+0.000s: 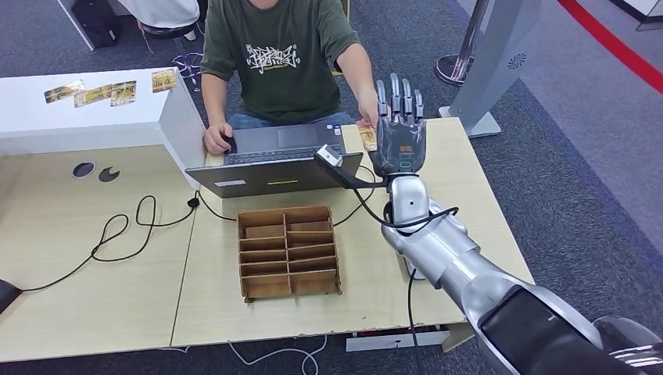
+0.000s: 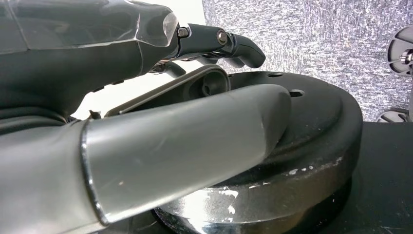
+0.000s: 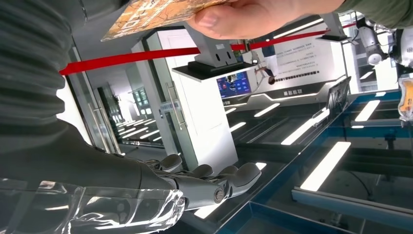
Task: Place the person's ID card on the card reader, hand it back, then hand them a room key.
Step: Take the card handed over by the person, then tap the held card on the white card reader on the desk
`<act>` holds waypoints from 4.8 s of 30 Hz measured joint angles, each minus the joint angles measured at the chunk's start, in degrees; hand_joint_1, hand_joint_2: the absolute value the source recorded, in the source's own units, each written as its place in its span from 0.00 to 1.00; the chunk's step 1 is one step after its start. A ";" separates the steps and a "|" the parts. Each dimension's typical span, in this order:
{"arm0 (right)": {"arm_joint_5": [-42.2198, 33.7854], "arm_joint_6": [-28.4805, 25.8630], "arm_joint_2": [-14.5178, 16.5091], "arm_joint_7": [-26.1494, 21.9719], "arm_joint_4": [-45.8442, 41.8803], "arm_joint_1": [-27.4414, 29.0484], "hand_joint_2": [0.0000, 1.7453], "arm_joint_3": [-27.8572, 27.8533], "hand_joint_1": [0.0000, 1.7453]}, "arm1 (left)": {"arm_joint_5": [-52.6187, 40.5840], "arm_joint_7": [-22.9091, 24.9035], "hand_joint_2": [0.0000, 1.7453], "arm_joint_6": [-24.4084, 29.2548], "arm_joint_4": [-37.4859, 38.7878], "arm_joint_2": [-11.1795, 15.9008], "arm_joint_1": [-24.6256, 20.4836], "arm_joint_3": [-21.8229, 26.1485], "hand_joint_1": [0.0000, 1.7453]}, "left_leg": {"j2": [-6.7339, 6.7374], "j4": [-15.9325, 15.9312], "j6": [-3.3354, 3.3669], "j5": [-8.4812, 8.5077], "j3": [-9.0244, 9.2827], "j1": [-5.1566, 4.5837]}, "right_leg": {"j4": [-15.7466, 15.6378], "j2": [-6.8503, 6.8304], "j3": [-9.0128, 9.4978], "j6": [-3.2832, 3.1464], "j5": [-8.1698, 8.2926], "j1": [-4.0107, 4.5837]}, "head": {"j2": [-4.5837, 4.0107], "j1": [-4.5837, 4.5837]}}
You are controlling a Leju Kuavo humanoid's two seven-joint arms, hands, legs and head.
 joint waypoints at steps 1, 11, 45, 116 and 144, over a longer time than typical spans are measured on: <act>0.00 0.00 -0.09 -0.02 -0.55 0.10 1.00 -0.09 0.00 | 0.07 -0.01 0.00 0.00 0.00 0.01 0.01 0.00 0.00 | 0.00 0.00 0.00 0.00 0.00 0.00 | 0.00 0.00 -0.01 0.00 0.00 0.00 | 0.00 0.00; 0.00 0.00 -0.84 -0.48 -5.28 1.36 1.00 -1.42 0.00 | 0.39 -0.04 0.00 0.06 0.00 0.20 0.05 0.00 0.00 | 0.00 0.00 0.00 0.00 -0.01 0.00 | 0.00 0.00 -0.02 0.00 0.00 0.00 | 0.01 0.00; 0.00 0.00 -1.07 -5.42 -8.62 3.42 1.00 -6.10 1.00 | 0.22 -0.02 0.00 0.20 0.00 0.30 0.08 -0.48 0.00 | -0.01 0.00 0.00 0.00 -0.03 0.00 | 0.00 -0.01 -0.02 0.00 0.00 0.00 | -0.02 0.00; -37.54 1.91 1.57 -20.00 -29.96 19.84 1.00 -28.36 1.00 | 5.65 -1.20 0.00 0.94 0.00 0.85 1.02 -1.22 0.00 | 0.00 0.00 0.00 -0.01 -0.05 0.00 | -0.01 0.00 -0.07 0.01 0.00 0.00 | 0.00 0.00; -33.59 2.45 -0.92 -17.92 -27.24 25.77 1.00 -34.70 1.00 | 5.64 -1.22 0.00 1.42 0.00 0.91 1.09 -0.66 0.00 | 0.00 0.00 0.00 -0.03 -0.06 0.00 | -0.02 0.00 -0.08 0.02 -0.01 0.00 | 0.01 0.00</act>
